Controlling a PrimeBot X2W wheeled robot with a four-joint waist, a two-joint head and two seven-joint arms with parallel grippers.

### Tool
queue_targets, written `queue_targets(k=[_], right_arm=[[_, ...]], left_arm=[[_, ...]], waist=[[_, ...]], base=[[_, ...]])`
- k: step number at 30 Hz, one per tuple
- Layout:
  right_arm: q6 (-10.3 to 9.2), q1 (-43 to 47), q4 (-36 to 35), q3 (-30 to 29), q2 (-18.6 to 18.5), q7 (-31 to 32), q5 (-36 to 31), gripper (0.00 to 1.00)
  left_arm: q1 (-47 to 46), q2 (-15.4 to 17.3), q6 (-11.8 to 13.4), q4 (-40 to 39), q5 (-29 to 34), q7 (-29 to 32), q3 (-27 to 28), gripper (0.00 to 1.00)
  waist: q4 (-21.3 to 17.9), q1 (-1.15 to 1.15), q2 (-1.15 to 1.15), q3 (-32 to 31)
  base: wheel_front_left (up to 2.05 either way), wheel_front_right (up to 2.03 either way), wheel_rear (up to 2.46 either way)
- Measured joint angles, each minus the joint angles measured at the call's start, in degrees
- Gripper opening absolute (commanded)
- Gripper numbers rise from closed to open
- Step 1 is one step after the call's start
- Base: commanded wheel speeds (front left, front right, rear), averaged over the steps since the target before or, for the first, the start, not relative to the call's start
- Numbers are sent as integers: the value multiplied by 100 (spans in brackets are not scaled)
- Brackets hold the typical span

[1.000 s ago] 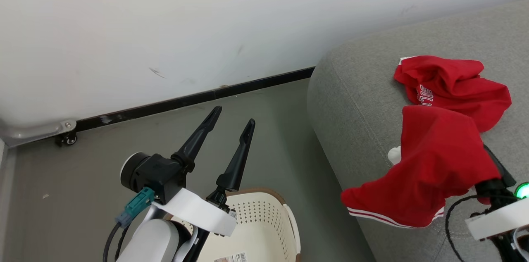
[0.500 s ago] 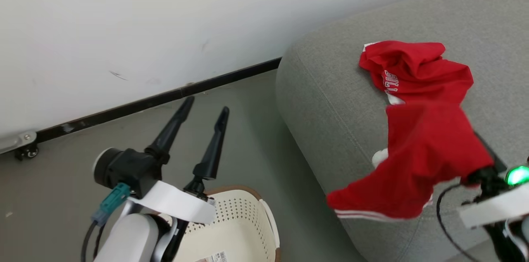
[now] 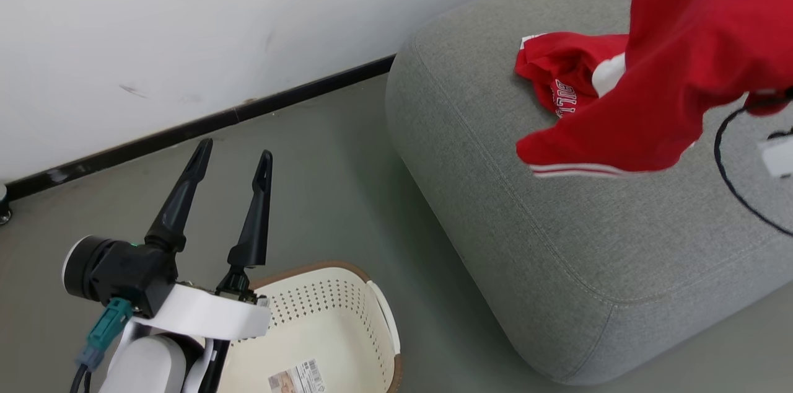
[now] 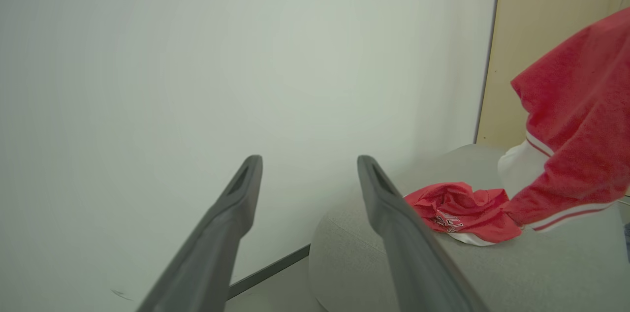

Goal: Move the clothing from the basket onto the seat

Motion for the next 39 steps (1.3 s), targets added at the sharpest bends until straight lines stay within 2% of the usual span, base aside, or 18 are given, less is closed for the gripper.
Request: queue_targets(k=[8, 19, 28, 34, 39], right_arm=[[0, -954, 702, -163, -7, 356, 57, 0], [0, -1739, 1735, -310, -259, 646, -543, 0], [0, -2169, 2335, -394, -285, 624, -795, 0], [0, -2210, 2671, -457, -65, 355, -839, 0], [0, -2236, 2919, -260, 164, 282, -858, 0]], left_arm=[[61, 119, 51, -269, 83, 0, 2, 100], [70, 326, 54, -673, 307, 110, -109, 100], [38, 466, 42, -990, 433, 382, -226, 100], [5, 492, 37, -1250, 475, 568, -296, 100], [-103, 498, -23, -1385, 482, 673, -363, 100]], waist=[[36, 0, 0, 284], [214, 0, 0, 716], [391, 0, 0, 1054], [528, 0, 0, 1320], [623, 0, 0, 1541]], base=[[0, 0, 0], [0, 0, 0], [0, 0, 0], [0, 0, 0], [0, 0, 0]])
